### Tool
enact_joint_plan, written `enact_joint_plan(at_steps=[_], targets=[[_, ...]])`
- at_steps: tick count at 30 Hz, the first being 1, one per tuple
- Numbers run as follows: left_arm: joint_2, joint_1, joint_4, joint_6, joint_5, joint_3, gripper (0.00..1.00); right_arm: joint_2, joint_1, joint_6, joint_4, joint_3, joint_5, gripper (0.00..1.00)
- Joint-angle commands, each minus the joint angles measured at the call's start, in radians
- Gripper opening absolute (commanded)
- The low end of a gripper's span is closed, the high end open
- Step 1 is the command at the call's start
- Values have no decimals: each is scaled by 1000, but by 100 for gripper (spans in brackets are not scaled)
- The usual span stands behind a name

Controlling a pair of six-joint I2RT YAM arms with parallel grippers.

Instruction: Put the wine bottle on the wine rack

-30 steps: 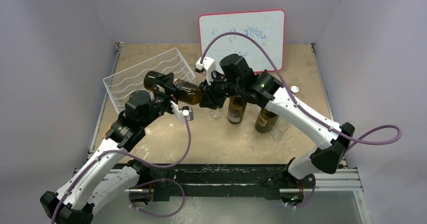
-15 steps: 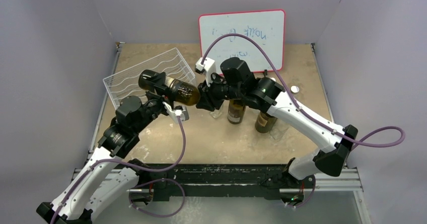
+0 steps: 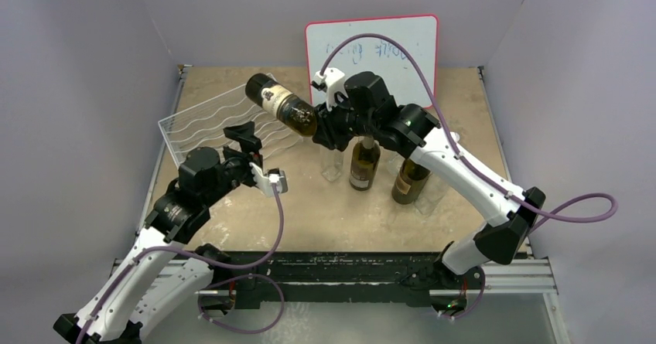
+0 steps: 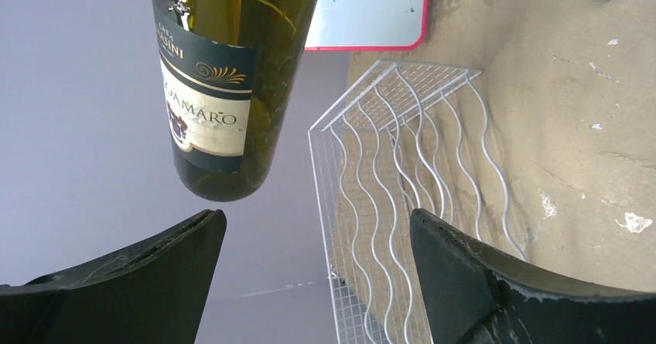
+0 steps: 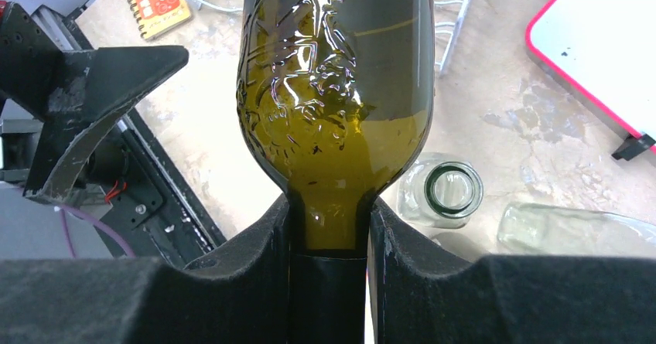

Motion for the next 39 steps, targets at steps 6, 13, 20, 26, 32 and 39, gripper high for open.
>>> enact_joint_plan(at_steps=[6,13,20,26,32,39], targets=[[-29,4,270,-653,-153,93,90,-47,11,-18,214,-3,-4,0],[-3,4,269,-1116,-486,265,100,-52,14,8,296,-115,-42,0],[38,4,295,-1263,-498,355,100,-30,102,76,447,-238,-93,0],[103,4,214,-1297,-459,450,100,38,208,102,511,-278,-32,0],[151,4,163,-1325,-485,505,100,139,294,140,569,-272,9,0],[182,4,53,-1384,-471,583,100,247,345,207,687,-278,42,0]])
